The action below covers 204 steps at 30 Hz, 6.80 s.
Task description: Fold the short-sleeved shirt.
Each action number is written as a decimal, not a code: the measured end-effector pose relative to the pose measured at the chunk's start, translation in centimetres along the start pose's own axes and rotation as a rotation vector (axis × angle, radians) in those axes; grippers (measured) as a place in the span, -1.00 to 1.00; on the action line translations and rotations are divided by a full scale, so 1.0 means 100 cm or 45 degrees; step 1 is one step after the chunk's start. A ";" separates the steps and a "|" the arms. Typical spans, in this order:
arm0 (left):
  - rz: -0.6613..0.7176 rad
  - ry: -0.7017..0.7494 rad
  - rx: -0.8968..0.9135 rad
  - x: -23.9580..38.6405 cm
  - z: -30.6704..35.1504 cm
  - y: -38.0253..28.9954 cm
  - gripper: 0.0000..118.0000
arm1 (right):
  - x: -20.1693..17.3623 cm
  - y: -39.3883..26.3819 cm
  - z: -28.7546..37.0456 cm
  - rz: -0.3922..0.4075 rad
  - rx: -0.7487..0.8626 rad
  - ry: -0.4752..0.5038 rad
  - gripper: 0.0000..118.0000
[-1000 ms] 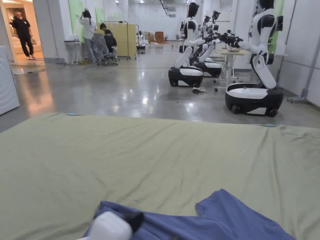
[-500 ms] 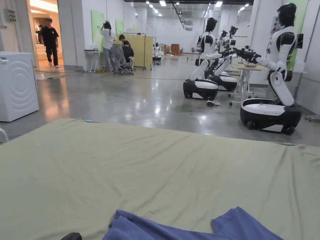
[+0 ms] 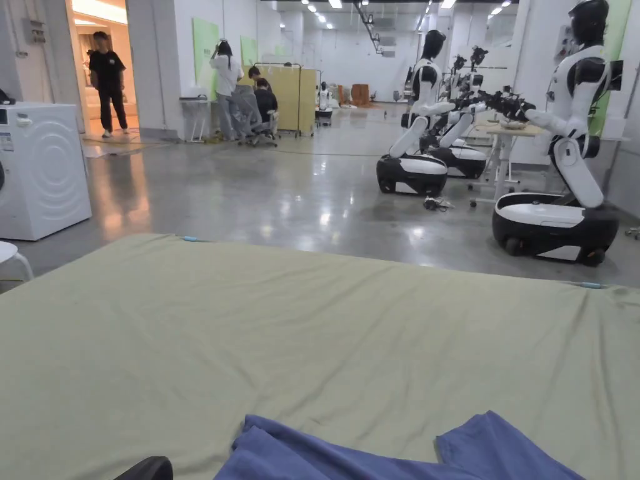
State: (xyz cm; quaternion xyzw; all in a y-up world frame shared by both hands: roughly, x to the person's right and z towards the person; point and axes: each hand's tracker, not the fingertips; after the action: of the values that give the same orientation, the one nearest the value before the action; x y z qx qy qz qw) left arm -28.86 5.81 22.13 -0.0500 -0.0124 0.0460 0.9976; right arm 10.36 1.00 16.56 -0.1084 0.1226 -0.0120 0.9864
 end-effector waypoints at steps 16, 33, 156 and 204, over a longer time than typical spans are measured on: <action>0.118 -0.144 -0.539 -0.057 -0.240 -0.014 0.13 | 0.046 -0.041 -0.029 -0.107 -0.193 -0.071 -1.00; 0.122 0.111 -1.189 -0.077 -0.422 -0.118 0.03 | 0.068 -0.068 -0.047 -0.169 -0.347 -0.159 -1.00; 0.473 0.043 -0.471 -0.141 -0.188 -0.065 -0.99 | 0.090 0.075 -0.104 -0.185 -0.260 -0.141 -0.95; -0.123 0.068 -0.092 -0.022 0.004 -0.031 -1.00 | 0.008 -0.004 0.027 0.004 -0.030 -0.126 -1.00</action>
State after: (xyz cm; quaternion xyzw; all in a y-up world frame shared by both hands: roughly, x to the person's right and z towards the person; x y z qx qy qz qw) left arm -30.80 2.60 22.84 -0.0865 0.0103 -0.0039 0.9962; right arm 11.83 1.11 18.98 -0.1203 0.0738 -0.0037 0.9900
